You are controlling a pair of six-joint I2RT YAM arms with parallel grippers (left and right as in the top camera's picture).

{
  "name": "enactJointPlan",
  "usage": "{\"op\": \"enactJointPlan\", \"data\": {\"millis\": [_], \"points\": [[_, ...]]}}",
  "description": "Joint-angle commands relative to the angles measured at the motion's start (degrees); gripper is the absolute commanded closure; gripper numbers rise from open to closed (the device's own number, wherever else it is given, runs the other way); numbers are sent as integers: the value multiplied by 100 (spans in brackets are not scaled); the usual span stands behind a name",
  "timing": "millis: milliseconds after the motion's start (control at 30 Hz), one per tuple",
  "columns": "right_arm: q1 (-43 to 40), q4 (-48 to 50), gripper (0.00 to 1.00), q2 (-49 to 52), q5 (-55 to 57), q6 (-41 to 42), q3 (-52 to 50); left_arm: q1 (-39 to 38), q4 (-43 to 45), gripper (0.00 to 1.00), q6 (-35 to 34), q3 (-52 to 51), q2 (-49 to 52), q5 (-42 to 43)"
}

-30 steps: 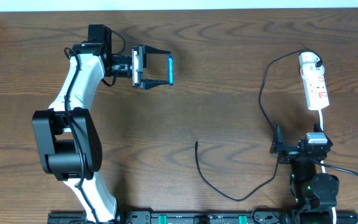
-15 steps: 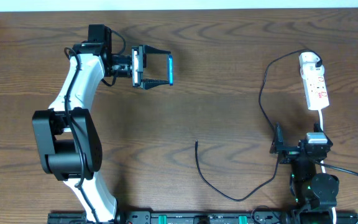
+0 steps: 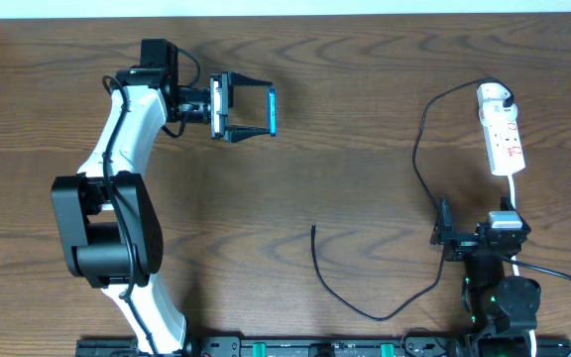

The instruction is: Plug charger to phone and switch on socket

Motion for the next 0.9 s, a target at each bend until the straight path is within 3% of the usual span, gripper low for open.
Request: {"op": "enactJointPlan", "data": {"millis": [0,867], "points": [[44,-24,1,-11,-9,-44,-7,17,4,93,120,122,-186,304],[44,-24,1,-11,-11,-44,-7,13,7,93,162,122,-186,197]]}}
